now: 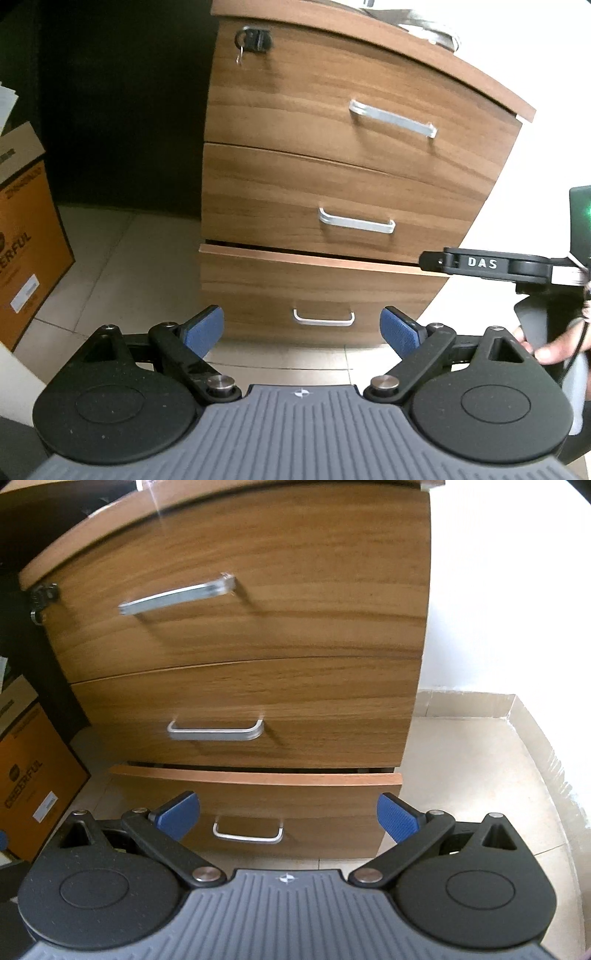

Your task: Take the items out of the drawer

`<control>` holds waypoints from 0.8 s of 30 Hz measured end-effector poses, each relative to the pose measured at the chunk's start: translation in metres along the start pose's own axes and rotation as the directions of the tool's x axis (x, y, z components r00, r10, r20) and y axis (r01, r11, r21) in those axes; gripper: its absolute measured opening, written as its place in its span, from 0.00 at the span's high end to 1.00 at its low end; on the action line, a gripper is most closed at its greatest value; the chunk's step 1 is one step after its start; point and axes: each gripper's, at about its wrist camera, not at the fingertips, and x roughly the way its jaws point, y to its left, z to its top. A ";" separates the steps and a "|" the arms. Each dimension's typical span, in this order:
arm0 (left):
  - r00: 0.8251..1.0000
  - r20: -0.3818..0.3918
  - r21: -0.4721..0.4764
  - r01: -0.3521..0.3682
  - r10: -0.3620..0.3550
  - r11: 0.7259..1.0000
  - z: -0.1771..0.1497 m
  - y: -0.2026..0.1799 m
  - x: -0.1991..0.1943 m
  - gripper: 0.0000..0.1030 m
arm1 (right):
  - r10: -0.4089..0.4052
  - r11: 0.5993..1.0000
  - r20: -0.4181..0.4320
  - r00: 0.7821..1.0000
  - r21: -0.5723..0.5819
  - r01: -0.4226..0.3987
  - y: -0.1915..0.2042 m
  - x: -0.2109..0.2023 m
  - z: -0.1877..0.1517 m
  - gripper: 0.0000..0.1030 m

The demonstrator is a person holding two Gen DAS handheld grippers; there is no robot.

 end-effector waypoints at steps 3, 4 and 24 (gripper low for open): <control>1.000 0.005 0.015 -0.003 0.003 1.000 0.000 -0.003 -0.010 0.10 | 0.005 1.000 -0.001 1.000 -0.005 -0.005 0.001 -0.017 -0.001 0.00; 1.000 0.007 0.019 -0.004 0.004 1.000 0.000 -0.004 -0.013 0.10 | 0.008 1.000 0.000 1.000 -0.006 -0.008 0.001 -0.024 -0.002 0.00; 0.995 0.090 0.060 -0.053 0.047 0.997 -0.003 -0.027 -0.072 0.04 | 0.007 1.000 0.025 1.000 -0.019 -0.007 0.009 -0.106 -0.011 0.00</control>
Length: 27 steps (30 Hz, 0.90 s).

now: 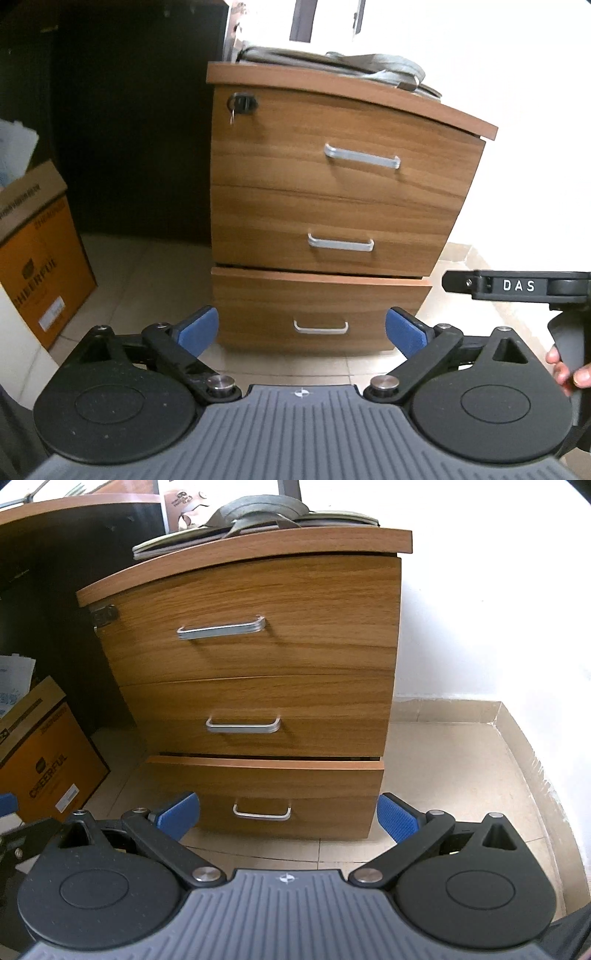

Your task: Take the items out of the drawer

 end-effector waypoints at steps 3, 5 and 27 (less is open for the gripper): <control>1.000 0.007 0.009 -0.010 0.010 1.000 0.002 -0.002 -0.006 0.02 | 0.007 1.000 -0.002 1.000 -0.011 -0.007 0.003 -0.009 -0.004 0.00; 1.000 0.007 0.004 -0.012 0.012 1.000 0.003 -0.003 -0.009 0.01 | 0.009 1.000 -0.002 1.000 -0.012 -0.009 0.004 -0.016 -0.006 0.00; 1.000 0.020 0.030 -0.018 0.018 0.999 0.002 -0.024 -0.032 0.00 | -0.003 1.000 0.004 1.000 -0.007 0.003 0.005 -0.060 -0.021 0.00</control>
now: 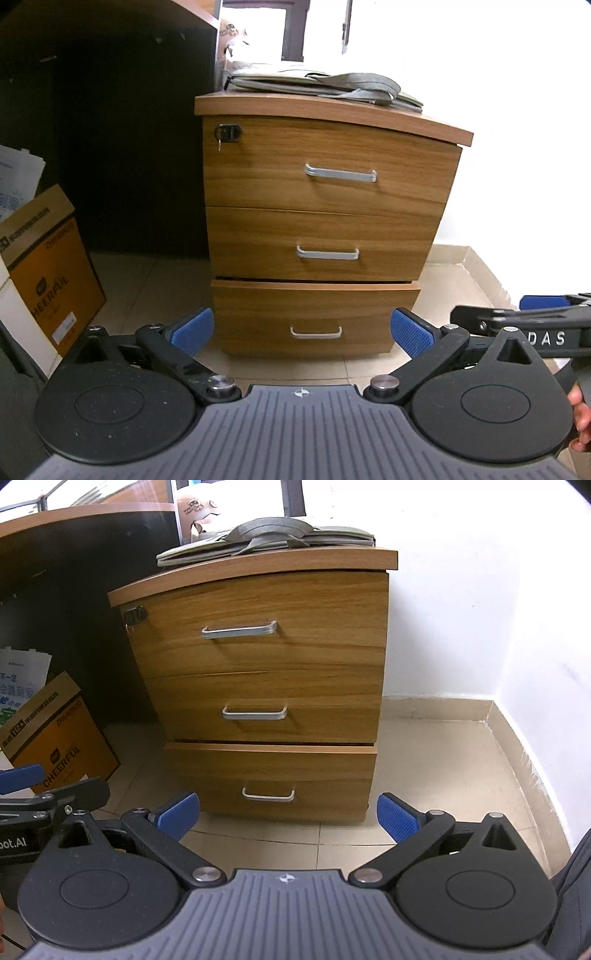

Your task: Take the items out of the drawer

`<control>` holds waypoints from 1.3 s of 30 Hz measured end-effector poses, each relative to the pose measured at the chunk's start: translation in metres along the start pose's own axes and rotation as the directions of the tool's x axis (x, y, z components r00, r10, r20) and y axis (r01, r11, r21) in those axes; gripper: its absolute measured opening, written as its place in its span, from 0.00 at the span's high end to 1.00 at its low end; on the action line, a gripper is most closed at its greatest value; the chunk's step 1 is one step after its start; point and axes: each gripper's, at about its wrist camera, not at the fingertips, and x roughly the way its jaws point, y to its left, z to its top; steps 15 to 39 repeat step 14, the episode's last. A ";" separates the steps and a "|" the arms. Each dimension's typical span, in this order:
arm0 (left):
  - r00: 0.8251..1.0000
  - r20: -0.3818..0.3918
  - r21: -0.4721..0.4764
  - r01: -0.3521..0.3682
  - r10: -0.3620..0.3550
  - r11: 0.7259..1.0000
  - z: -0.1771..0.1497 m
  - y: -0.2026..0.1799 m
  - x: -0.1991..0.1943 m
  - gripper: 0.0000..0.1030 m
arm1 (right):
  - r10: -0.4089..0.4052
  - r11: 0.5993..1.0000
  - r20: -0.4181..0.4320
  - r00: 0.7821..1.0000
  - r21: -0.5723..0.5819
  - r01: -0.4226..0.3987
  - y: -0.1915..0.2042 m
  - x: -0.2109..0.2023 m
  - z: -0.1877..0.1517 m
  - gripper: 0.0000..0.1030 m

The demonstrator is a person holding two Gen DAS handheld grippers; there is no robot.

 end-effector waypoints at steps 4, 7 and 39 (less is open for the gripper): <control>1.000 -0.015 0.005 -0.001 0.001 1.000 -0.002 -0.001 0.004 0.00 | 0.005 1.000 -0.020 1.000 0.007 -0.005 -0.002 0.004 -0.003 0.00; 1.000 -0.021 0.013 -0.011 0.011 1.000 -0.003 -0.004 0.007 0.00 | 0.011 1.000 -0.029 1.000 0.013 -0.011 -0.003 0.006 -0.006 0.00; 0.999 -0.020 0.072 -0.040 0.042 0.997 -0.004 -0.011 0.010 0.00 | 0.012 1.000 -0.032 0.999 0.015 -0.011 -0.003 0.010 -0.008 0.00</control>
